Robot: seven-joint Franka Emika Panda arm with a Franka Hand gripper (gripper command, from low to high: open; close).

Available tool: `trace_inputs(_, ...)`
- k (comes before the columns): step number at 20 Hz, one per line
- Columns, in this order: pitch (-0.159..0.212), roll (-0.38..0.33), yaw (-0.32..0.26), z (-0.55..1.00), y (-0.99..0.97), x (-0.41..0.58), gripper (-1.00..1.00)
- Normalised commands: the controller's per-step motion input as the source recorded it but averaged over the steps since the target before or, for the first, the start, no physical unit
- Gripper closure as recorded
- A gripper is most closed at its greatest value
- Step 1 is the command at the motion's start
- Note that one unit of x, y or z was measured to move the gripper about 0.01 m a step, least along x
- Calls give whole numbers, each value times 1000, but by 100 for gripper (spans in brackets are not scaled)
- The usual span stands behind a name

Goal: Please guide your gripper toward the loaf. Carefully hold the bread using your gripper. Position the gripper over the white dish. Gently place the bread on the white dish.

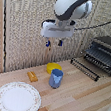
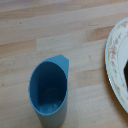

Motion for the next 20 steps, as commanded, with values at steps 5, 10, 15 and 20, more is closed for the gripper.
trace_inputs(5,19,-110,0,-179,689,294,-100)
trace_inputs(10,27,-108,-4,-223,645,314,-100)
trace_inputs(15,30,-61,-3,-301,370,343,-100)
trace_inputs(20,25,-48,22,-342,133,448,-100)
